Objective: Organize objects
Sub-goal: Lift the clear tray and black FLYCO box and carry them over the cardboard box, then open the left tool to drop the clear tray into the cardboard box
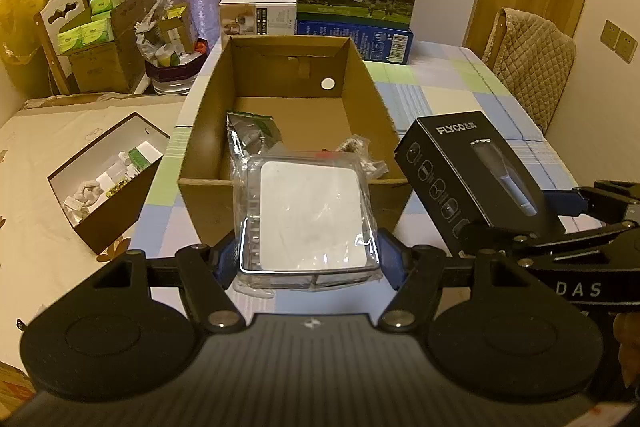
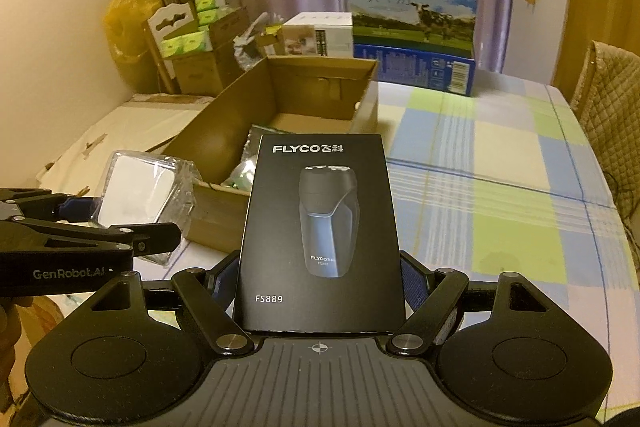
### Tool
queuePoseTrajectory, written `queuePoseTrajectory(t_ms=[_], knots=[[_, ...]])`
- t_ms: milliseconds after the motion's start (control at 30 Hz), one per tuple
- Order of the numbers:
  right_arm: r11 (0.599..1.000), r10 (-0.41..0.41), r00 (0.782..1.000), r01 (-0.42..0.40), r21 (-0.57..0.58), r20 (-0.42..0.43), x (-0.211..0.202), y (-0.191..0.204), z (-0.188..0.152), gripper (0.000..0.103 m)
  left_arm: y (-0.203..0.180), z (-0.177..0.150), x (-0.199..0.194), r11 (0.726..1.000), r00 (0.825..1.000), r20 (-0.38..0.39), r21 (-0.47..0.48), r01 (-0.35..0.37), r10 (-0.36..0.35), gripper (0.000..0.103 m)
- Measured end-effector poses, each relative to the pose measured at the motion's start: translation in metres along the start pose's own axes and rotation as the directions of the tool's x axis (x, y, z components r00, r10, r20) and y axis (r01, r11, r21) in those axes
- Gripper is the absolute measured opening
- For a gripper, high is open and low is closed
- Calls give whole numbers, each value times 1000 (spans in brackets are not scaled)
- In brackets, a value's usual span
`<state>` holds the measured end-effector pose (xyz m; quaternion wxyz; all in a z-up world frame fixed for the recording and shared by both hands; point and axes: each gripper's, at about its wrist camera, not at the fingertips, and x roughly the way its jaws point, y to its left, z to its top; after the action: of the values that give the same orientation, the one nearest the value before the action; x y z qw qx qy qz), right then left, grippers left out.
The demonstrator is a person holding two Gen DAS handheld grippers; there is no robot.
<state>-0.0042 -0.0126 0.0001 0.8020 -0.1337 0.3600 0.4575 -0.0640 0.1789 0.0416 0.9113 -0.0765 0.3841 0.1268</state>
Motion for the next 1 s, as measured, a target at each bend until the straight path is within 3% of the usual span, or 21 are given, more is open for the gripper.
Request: queuePoseTrajectory(t_ms=[500, 1000], knots=[[1000, 11, 1000, -11, -8, -22, 23, 9, 13, 76, 19, 14, 7, 1000, 1000, 3, -1, -5, 5, 64], [1000, 2, 999, -3, 10, 33, 57, 7, 76, 76, 49, 82, 42, 999, 1000, 19, 36, -1, 1, 64]])
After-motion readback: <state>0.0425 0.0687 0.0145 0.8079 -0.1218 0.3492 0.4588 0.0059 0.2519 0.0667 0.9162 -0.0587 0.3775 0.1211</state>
